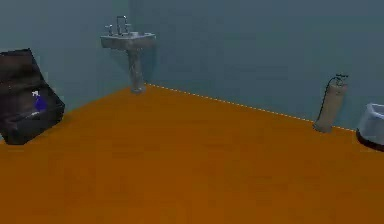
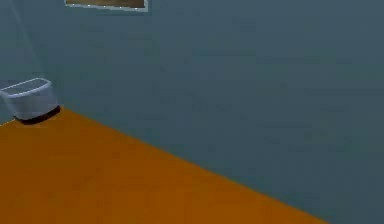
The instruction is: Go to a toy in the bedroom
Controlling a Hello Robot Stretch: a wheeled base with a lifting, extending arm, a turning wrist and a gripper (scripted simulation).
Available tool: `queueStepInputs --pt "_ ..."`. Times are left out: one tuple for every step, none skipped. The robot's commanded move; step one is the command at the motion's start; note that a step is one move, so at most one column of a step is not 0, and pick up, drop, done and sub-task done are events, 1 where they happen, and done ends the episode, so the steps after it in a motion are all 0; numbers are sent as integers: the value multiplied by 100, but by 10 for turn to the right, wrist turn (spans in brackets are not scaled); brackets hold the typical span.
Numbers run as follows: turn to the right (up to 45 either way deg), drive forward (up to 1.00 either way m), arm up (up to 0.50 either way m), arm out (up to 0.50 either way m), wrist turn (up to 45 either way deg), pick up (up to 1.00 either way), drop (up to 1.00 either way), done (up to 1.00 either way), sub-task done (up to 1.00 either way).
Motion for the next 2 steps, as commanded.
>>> queueStepInputs --pt "-450 0 0 0 0 0 0 0 0" --pt "-450 0 0 0 0 0 0 0 0"
